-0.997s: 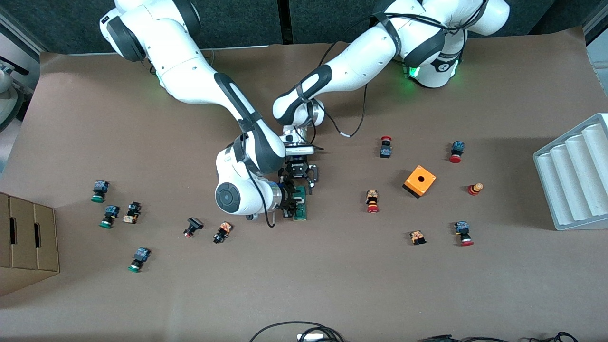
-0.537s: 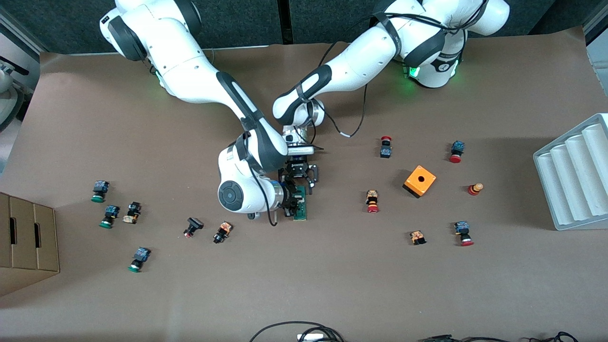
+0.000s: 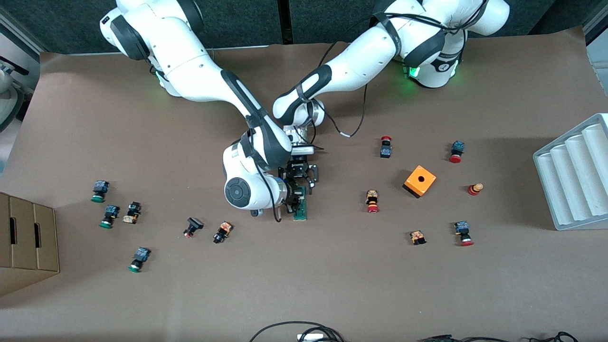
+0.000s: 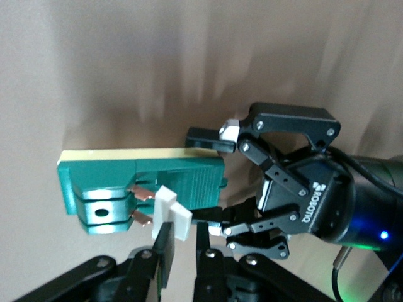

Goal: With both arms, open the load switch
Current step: 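Swing the white lever over onto the switch body with the right gripper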

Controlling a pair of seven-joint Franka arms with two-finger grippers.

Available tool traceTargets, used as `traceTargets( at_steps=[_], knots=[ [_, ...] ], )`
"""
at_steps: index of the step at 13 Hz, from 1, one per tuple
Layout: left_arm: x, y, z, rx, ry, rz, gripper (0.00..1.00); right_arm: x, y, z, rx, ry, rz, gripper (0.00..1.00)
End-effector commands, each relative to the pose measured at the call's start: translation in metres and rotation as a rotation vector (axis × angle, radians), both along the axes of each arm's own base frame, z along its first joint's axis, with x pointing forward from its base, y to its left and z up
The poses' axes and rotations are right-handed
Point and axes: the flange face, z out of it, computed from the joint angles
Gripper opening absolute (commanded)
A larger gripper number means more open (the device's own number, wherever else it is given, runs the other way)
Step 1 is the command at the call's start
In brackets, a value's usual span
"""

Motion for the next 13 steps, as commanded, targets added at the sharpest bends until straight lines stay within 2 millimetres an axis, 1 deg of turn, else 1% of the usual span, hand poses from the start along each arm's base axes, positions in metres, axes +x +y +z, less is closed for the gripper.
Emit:
traceTargets(
  at_steps=[1,6,8,12,13],
  knots=[
    [-0.003,0.0,-0.001,-0.006,-0.031,-0.009,0.82,-0.008,0.003,-0.009,-0.032,-0.01,0.009,0.22],
    [-0.004,0.0,-0.001,-0.007,-0.03,-0.01,0.82,-0.008,0.002,-0.014,-0.035,-0.015,0.007,0.22],
    [-0.004,0.0,-0.001,-0.007,-0.03,-0.01,0.82,-0.008,0.002,-0.019,-0.04,-0.017,0.005,0.22],
    [-0.004,0.0,-0.001,-0.005,-0.03,-0.01,0.82,-0.008,0.002,-0.021,-0.045,-0.025,0.009,0.22],
    [-0.004,0.0,-0.001,-0.005,-0.03,-0.01,0.82,-0.007,0.003,-0.018,-0.043,-0.028,0.007,0.22]
  ],
)
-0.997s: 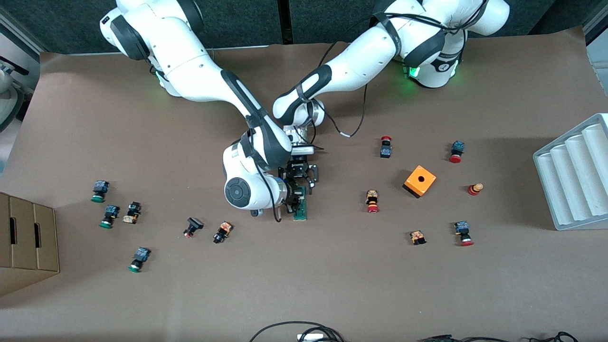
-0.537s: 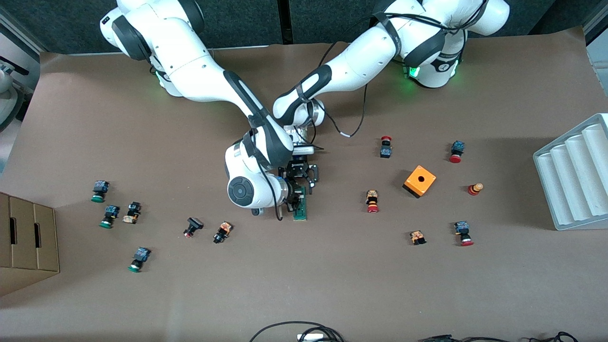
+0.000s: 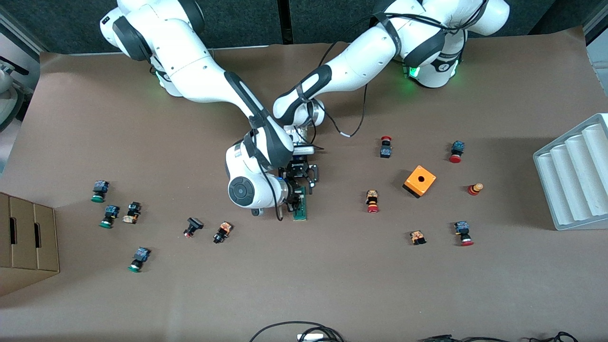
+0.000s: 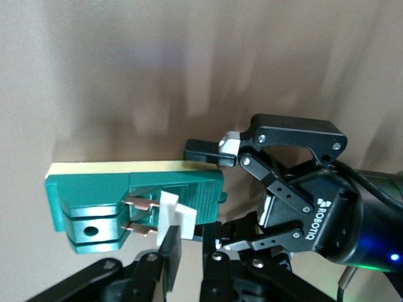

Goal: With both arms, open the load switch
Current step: 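Press the lever down, open the right gripper and withdraw it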

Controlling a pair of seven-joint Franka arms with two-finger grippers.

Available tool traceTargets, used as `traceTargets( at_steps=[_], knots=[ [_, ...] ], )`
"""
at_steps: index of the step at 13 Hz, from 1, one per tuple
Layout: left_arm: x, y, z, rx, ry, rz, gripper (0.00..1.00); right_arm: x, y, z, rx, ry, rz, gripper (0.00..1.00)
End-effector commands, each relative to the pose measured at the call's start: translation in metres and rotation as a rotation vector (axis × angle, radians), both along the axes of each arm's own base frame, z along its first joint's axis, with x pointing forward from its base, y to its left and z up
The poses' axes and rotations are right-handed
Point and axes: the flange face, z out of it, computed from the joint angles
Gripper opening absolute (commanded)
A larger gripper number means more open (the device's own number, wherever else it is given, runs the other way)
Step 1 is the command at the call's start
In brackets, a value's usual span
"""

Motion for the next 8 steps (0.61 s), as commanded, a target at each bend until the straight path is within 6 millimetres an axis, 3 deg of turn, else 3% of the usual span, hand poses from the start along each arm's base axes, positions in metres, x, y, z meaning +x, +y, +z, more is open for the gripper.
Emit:
traceTargets(
  at_steps=[1,3,4,5,7,8],
  knots=[
    [-0.003,-0.001,0.0,-0.007,-0.031,-0.01,0.82,-0.003,0.0,-0.005,-0.024,-0.015,0.0,0.23],
    [-0.003,-0.001,0.0,-0.007,-0.031,-0.01,0.82,0.003,-0.004,0.007,-0.014,-0.025,-0.006,0.29],
    [-0.003,-0.001,0.0,-0.007,-0.031,-0.01,0.82,0.005,-0.005,0.017,-0.009,-0.022,-0.002,0.46],
    [-0.003,-0.001,0.0,-0.007,-0.031,-0.01,0.82,0.005,-0.005,0.025,-0.016,-0.021,0.015,0.77],
    [-0.003,-0.001,0.0,-0.007,-0.031,-0.01,0.82,0.011,-0.014,0.049,-0.029,-0.052,0.036,1.0],
    [-0.003,-0.001,0.0,-0.007,-0.031,-0.01,0.82,0.015,-0.017,0.071,-0.029,-0.094,0.059,1.0]
  ],
)
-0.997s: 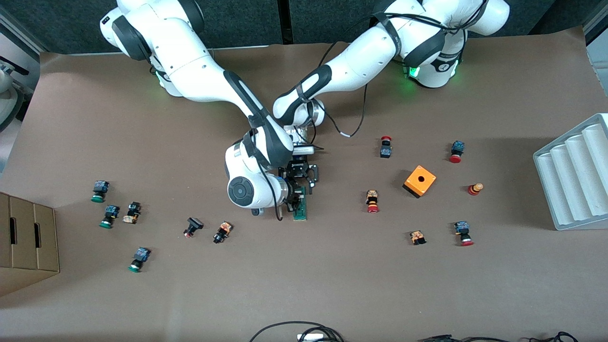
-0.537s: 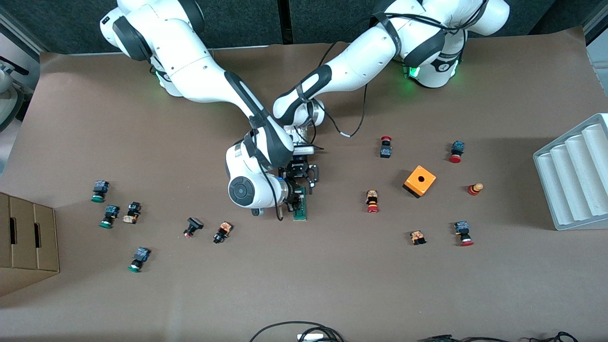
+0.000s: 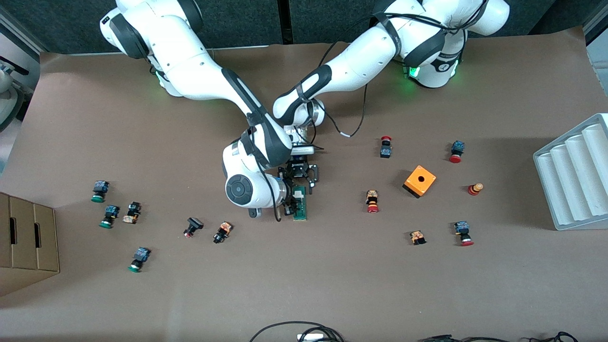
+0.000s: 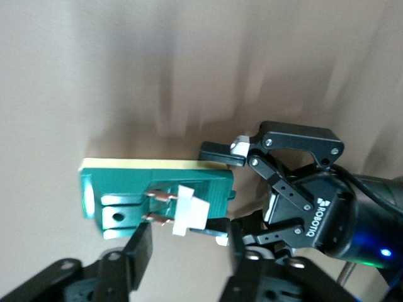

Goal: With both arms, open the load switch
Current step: 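Press the lever down, open the right gripper and withdraw it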

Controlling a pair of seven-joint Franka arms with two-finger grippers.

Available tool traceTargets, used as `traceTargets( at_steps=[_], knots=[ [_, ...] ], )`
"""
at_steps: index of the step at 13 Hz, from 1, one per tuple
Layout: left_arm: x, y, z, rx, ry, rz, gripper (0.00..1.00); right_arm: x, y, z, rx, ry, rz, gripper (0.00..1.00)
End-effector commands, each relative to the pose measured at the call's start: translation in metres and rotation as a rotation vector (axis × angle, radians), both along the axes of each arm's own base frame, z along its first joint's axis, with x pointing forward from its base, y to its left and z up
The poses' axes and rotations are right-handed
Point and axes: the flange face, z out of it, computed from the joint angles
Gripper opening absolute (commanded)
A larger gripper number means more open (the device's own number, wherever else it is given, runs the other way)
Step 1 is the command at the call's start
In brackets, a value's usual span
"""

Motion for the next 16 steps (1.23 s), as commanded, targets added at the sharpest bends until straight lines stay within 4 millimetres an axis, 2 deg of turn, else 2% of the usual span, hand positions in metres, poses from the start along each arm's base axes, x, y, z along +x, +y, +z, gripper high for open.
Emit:
traceTargets(
  at_steps=[1,3,7,9,12,15,16],
  knots=[
    [-0.003,-0.001,0.0,-0.007,-0.031,-0.009,0.82,0.008,-0.016,0.065,-0.017,-0.093,0.079,1.0],
    [-0.003,-0.001,0.0,-0.007,-0.031,-0.009,0.82,0.008,-0.022,0.107,-0.023,-0.177,0.219,1.0],
    [-0.002,-0.001,0.001,-0.008,-0.032,-0.009,0.82,0.027,-0.087,0.179,0.005,-0.281,0.46,1.0],
    [-0.002,-0.001,0.002,-0.009,-0.032,-0.008,0.84,0.029,-0.123,0.2,-0.006,-0.294,0.623,1.0],
    [0.0,-0.005,0.01,-0.016,-0.028,-0.002,0.96,0.03,-0.183,0.235,-0.014,-0.296,0.819,1.0],
    [-0.003,-0.007,0.013,0.007,-0.009,-0.001,1.0,0.023,-0.239,0.264,-0.003,-0.306,0.974,1.0],
    [-0.004,-0.01,0.022,0.032,0.021,0.019,1.0,0.021,-0.256,0.271,0.006,-0.316,1.018,1.0]
  ],
)
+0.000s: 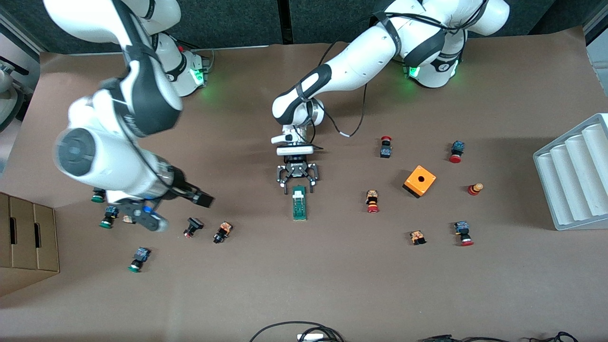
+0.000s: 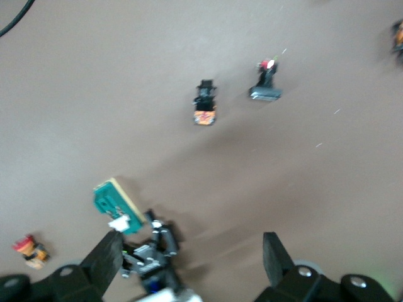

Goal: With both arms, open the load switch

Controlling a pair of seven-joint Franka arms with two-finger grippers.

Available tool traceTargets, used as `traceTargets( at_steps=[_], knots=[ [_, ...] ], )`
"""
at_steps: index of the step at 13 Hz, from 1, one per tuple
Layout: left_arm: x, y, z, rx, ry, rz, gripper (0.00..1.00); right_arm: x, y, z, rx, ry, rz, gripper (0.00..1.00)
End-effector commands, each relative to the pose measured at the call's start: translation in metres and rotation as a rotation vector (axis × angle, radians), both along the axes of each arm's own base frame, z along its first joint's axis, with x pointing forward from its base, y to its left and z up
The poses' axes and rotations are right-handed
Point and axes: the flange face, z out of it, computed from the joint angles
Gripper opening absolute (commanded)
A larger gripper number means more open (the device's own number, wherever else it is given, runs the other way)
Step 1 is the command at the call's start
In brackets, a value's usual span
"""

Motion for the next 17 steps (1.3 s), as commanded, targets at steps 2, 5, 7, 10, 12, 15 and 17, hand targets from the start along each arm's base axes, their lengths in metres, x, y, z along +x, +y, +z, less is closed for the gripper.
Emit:
traceTargets(
  at_steps=[2,5,7,10,12,15,17],
  knots=[
    [-0.004,-0.012,0.037,0.094,0.077,0.028,1.0,-0.018,-0.059,0.028,0.007,-0.011,0.156,1.0],
    [-0.006,-0.021,0.07,0.165,0.182,0.008,1.0,-0.03,-0.11,0.049,-0.003,-0.034,0.282,1.0],
    [0.006,-0.018,0.097,0.251,0.26,0.011,1.0,-0.047,-0.141,0.059,-0.003,-0.053,0.353,1.0],
    [0.025,-0.014,0.139,0.306,0.381,-0.036,1.0,-0.073,-0.165,0.075,-0.054,-0.091,0.462,1.0],
    [0.041,-0.009,0.172,0.352,0.473,-0.078,1.0,-0.075,-0.168,0.076,-0.068,-0.108,0.506,1.0],
    [0.063,0.007,0.228,0.457,0.649,-0.18,1.0,-0.071,-0.172,0.077,-0.089,-0.113,0.549,1.0],
    [0.081,0.021,0.261,0.499,0.746,-0.261,1.0,-0.069,-0.182,0.078,-0.089,-0.128,0.595,1.0]
  ],
)
